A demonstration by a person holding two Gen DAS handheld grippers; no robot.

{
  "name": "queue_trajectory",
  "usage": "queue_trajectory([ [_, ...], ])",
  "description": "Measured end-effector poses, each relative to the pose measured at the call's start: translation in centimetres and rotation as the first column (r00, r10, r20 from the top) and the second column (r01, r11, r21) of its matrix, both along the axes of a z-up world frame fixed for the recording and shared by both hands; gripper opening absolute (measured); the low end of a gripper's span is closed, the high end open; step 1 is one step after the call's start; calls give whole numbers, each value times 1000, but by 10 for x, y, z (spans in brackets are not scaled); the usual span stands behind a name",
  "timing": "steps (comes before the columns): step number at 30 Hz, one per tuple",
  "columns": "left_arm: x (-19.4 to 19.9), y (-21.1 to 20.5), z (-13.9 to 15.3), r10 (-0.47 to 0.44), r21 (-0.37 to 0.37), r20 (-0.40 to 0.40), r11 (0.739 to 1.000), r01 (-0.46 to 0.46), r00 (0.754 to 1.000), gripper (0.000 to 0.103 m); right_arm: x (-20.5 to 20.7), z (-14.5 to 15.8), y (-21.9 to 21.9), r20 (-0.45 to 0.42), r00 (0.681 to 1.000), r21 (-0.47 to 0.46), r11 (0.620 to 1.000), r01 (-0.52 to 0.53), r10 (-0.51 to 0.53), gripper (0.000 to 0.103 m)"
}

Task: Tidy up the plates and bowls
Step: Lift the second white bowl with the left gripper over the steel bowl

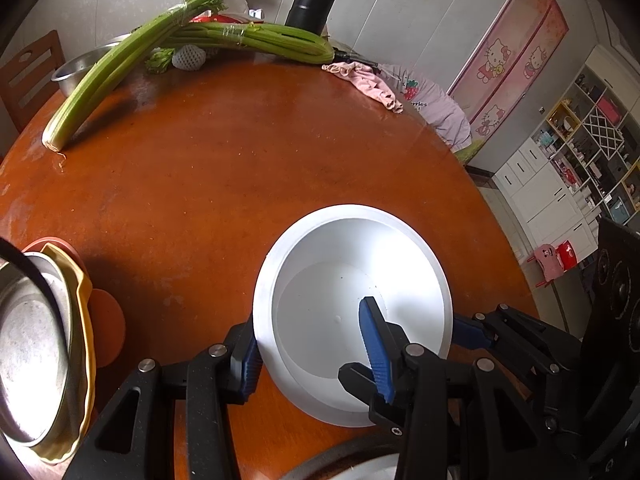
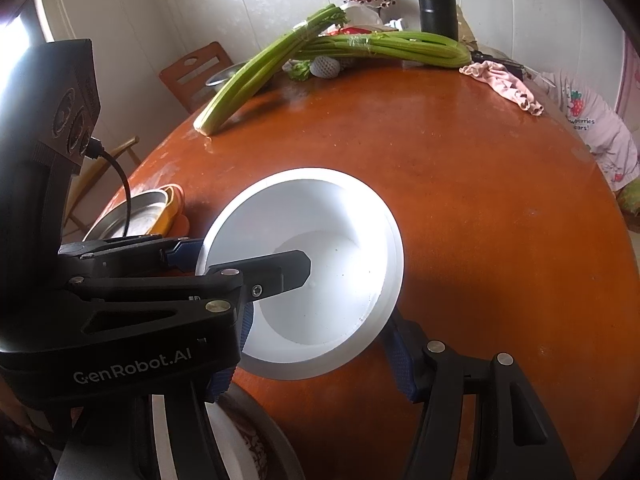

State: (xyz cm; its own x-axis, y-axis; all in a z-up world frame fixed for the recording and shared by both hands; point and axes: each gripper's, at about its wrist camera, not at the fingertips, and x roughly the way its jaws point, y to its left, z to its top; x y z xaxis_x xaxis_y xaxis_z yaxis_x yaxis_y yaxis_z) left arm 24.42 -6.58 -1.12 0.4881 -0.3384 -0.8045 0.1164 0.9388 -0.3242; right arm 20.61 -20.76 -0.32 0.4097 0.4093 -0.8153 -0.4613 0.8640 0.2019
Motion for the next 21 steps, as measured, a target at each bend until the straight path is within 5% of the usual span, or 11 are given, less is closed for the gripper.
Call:
queue_trajectory([
  [21, -52, -3, 43, 8, 17, 108, 1000, -10, 994, 45, -50, 42, 1, 103, 995, 9, 1000, -4, 3, 65],
])
